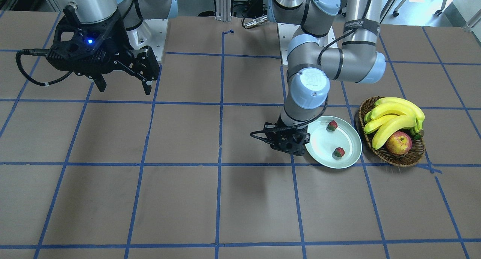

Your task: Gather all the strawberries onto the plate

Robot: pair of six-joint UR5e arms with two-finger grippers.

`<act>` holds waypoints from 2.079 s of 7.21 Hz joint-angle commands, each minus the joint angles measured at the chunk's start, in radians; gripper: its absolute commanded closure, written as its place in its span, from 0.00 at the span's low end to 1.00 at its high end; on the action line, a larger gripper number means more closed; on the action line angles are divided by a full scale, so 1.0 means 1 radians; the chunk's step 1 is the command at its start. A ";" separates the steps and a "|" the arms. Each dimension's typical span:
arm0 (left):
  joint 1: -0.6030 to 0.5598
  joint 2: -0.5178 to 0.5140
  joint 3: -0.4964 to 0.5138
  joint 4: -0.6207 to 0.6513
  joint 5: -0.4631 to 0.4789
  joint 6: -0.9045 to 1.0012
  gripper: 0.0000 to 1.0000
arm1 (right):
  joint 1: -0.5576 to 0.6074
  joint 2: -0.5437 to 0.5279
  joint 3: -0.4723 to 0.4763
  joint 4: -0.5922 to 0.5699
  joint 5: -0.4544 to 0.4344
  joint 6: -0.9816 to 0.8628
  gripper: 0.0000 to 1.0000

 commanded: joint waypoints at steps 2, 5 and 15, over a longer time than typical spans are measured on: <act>0.154 0.041 0.015 -0.028 0.065 0.040 1.00 | 0.001 0.001 0.000 0.000 0.002 0.000 0.00; 0.251 0.041 -0.004 -0.031 0.068 0.109 1.00 | 0.001 -0.001 0.000 0.000 0.002 0.000 0.00; 0.315 0.020 -0.107 -0.017 0.066 0.100 0.00 | 0.001 -0.001 0.000 0.002 0.002 -0.002 0.00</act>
